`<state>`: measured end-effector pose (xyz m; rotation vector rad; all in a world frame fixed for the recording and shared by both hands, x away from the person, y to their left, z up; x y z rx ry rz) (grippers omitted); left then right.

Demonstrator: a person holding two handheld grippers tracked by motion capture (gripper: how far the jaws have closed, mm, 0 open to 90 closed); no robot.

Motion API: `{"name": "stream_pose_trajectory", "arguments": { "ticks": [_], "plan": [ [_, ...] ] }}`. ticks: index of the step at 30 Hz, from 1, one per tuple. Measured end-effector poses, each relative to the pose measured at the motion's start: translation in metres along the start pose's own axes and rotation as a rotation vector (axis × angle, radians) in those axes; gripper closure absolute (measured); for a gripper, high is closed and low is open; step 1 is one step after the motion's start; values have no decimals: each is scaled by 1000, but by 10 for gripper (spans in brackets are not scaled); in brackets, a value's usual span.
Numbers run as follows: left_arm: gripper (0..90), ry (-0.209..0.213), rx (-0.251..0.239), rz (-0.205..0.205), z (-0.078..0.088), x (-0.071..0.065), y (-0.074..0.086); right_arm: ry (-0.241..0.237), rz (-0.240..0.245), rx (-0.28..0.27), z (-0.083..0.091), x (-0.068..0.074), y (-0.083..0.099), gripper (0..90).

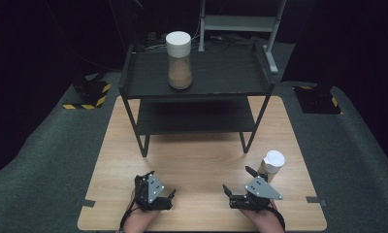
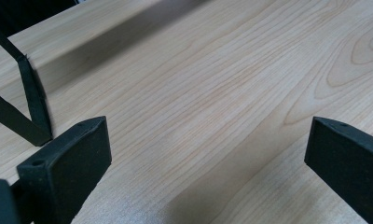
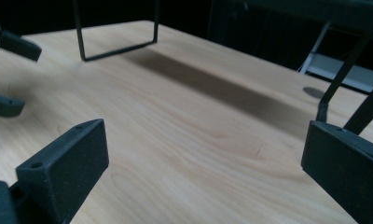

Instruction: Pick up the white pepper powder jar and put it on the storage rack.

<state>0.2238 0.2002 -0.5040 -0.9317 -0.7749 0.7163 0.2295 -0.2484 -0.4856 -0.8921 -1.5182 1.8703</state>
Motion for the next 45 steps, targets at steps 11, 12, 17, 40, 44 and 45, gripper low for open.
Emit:
{"name": "stream_pose_trajectory", "arguments": {
  "ticks": [11,12,17,40,44,45],
  "plan": [
    [7,-1,1,4,0,0,0,49,-11,-57,17,-14,-18,0],
    [7,-1,1,4,0,0,0,57,-14,-62,19,-15,-19,0],
    [7,-1,0,5,0,0,0,88,-19,-79,25,-22,-22,0],
    [7,5,-2,13,0,2,0,254,-52,-79,45,-50,-14,0],
    [7,6,-3,15,0,2,1,268,-46,-70,45,-53,-10,0],
    [7,6,-3,15,0,2,1,270,-50,-69,45,-54,-9,0]
  ]
}}
Point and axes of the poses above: each handheld gripper's, and its own axes: z roughly backward along the jaws, y roughly out of its underside, x roughly to its left, the point moved 4 cm from there along -z, roughly forward along the jaws, and after that the axes turned 7 degrees about -x, right-handed, at the moved point
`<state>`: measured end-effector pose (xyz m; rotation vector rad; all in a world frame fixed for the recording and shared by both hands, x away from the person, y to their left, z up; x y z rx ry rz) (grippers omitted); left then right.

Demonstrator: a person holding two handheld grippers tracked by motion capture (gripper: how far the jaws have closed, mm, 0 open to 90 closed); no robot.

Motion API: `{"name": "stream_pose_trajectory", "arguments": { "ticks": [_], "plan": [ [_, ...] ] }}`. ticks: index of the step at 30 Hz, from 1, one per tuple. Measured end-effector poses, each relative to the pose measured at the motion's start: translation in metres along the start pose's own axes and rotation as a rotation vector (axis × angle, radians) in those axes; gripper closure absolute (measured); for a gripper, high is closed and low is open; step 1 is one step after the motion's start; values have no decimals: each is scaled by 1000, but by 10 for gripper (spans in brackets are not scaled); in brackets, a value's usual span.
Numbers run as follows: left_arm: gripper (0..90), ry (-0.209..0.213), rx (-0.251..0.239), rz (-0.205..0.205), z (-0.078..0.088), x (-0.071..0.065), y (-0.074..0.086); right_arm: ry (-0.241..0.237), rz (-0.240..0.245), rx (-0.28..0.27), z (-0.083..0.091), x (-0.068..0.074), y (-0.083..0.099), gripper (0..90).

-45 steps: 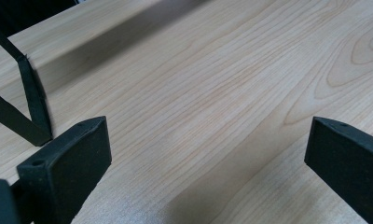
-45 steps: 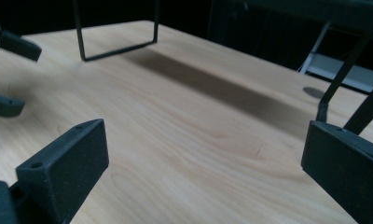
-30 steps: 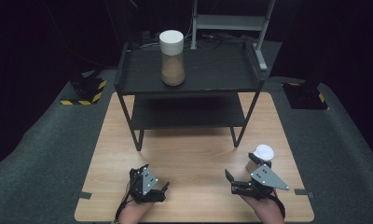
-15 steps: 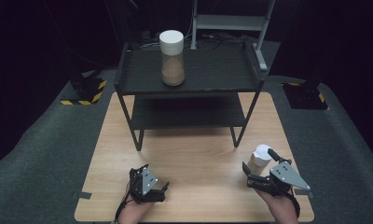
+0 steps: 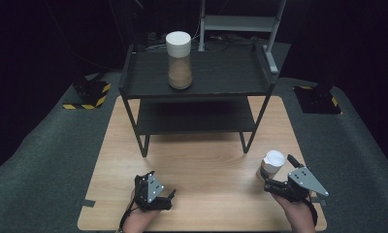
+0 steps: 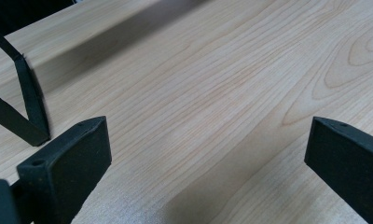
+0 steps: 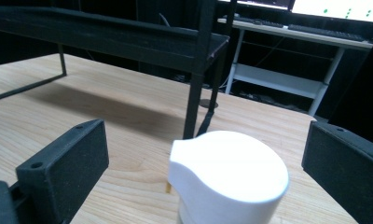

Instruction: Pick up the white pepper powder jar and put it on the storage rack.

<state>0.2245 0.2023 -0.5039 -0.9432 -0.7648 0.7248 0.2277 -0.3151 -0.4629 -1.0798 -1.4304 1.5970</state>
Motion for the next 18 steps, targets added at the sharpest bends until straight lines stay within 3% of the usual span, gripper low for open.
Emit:
{"name": "stream_pose_trajectory", "arguments": {
  "ticks": [18],
  "plan": [
    [6,3,0,1,0,1,0,10,-14,85,-13,-2,19,0]
  ]
}}
Point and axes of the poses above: each handheld gripper's, and its own axes: z roughly backward along the jaws, y roughly out of its underside, x roughly to its left, the point moved 4 cm from there along -z, roughly forward along the jaws, and after that the axes turned 7 degrees about -x, right-handed, at the moved point
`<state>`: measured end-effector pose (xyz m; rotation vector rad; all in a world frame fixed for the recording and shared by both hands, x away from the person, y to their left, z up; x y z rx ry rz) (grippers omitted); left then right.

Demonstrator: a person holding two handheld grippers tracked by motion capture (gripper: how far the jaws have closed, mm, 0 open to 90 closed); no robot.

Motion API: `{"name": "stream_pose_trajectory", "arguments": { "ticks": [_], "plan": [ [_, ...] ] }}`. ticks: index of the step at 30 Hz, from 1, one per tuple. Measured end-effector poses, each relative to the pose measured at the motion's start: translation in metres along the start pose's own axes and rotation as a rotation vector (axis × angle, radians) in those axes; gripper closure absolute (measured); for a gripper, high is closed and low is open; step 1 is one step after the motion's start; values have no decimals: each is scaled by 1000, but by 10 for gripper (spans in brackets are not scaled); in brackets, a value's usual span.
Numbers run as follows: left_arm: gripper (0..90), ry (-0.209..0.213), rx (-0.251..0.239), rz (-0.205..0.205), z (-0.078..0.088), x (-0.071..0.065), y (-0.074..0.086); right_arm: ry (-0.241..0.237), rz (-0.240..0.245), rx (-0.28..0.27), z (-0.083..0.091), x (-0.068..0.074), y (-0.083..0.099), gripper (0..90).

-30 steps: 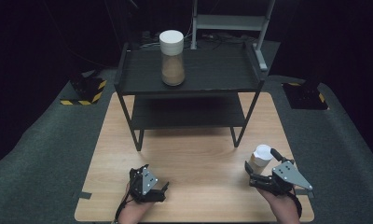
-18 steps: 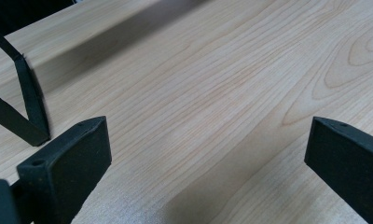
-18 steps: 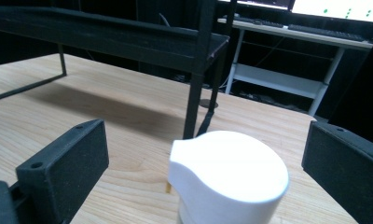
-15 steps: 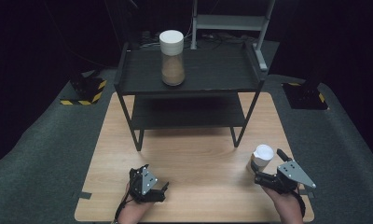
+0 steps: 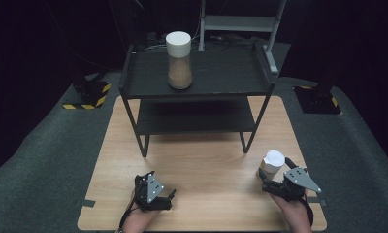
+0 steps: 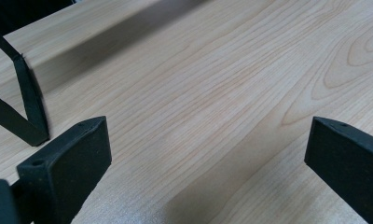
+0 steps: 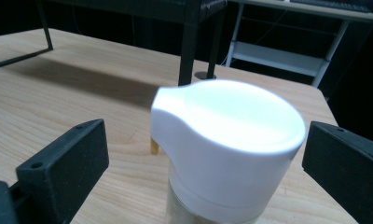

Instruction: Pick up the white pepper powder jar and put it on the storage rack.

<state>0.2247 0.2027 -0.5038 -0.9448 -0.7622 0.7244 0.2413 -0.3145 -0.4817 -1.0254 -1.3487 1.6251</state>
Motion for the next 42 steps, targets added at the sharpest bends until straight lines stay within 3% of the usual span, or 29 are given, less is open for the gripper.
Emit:
{"name": "stream_pose_trajectory", "arguments": {
  "ticks": [14,23,33,42],
  "plan": [
    [7,-1,2,-5,0,-1,0,21,-5,33,-8,1,12,0],
    [7,-1,3,-7,0,-1,0,13,-63,40,-12,-5,21,5],
    [7,-1,3,-6,0,-1,0,4,-93,19,-11,-10,29,170],
    [7,0,5,-8,0,-1,-1,-5,-101,1,-12,-12,33,251]
  ]
}}
Point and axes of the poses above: each handheld gripper's, and its own axes: z roughly backward along the jaws, y roughly out of its underside, x roughly to its left, the point moved 4 cm from there along -z, roughly forward along the jaws, and after that the axes turned 7 degrees about -x, right-handed, at the moved point
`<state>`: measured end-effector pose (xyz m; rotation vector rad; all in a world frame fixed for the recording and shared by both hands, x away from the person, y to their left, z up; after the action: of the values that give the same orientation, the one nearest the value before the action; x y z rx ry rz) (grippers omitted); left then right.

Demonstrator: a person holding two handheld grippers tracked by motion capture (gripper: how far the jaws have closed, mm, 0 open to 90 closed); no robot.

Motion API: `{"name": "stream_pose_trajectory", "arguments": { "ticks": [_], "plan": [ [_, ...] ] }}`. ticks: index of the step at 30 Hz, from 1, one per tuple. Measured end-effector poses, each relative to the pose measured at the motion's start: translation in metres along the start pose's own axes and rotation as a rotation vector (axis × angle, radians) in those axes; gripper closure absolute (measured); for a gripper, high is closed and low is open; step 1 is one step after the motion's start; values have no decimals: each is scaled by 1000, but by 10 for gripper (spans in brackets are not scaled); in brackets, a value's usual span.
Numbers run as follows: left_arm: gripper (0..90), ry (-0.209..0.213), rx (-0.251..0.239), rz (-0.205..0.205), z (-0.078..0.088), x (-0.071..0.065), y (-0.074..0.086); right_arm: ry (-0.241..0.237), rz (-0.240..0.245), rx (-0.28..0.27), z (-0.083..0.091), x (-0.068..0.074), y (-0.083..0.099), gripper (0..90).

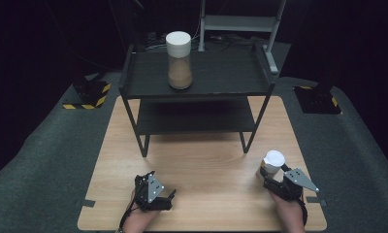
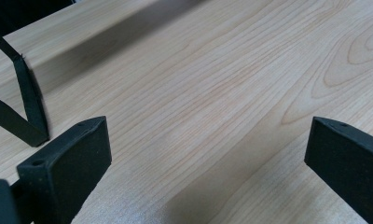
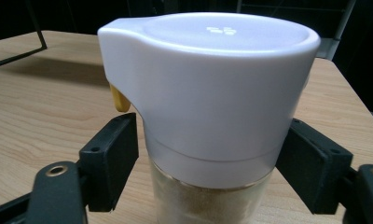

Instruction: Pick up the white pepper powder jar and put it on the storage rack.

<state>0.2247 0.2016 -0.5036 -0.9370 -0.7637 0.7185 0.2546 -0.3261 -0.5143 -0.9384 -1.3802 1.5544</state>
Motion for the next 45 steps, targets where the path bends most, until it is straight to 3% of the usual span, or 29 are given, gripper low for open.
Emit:
{"name": "stream_pose_trajectory", "arguments": {
  "ticks": [7,25,45],
  "plan": [
    [7,1,1,0,0,0,0,-9,-29,-16,0,-5,4,286],
    [7,12,-3,-4,0,1,0,-17,12,-49,6,-1,-1,299],
    [7,22,-7,1,0,3,1,-116,47,-118,17,21,-27,299]
  ]
}}
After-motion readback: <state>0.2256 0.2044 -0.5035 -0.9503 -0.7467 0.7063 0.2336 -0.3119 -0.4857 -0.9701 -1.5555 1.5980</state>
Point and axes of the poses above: each handheld gripper's, and its own axes: z roughly backward along the jaws, y roughly out of its underside, x roughly to its left, the point moved 4 cm from there along -z, roughly forward along the jaws, and after that the axes turned 7 degrees about -x, right-handed, at the moved point
